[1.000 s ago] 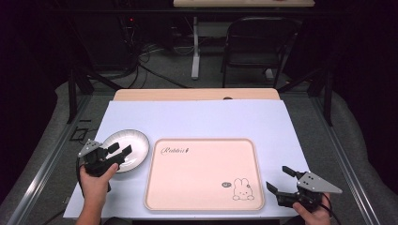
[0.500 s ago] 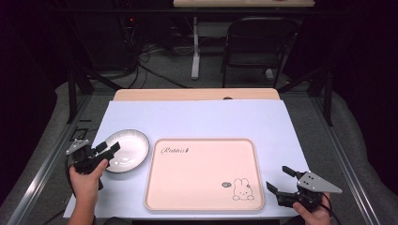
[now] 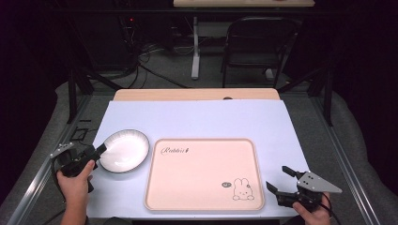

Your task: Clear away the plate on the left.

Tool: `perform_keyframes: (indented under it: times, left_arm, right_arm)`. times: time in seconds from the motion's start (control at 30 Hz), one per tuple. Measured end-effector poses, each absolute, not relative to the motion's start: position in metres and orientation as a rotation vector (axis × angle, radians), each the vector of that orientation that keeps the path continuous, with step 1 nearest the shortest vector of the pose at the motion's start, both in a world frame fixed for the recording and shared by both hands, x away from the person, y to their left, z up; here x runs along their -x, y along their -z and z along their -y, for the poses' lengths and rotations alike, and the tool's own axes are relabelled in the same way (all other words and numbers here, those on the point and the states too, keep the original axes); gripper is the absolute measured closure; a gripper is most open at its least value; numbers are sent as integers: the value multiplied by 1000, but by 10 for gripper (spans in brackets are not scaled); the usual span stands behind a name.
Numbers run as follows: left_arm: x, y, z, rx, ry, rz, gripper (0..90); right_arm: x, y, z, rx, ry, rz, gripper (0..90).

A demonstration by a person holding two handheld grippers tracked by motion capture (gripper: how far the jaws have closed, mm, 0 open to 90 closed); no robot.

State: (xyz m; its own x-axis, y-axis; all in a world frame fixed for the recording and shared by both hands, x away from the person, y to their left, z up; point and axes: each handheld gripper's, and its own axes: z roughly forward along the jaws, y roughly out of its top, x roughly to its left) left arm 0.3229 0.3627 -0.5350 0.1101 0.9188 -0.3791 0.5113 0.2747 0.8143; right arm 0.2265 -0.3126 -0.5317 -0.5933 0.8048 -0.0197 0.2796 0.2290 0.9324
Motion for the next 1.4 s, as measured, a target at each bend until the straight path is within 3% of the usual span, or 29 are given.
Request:
perform_keyframes:
  times: [1.4]
  left_arm:
    - [-346, 570, -362, -1346, -387, -1685, 428]
  right_arm:
    - [-226, 532, 312, -983, -1352, -2002, 173]
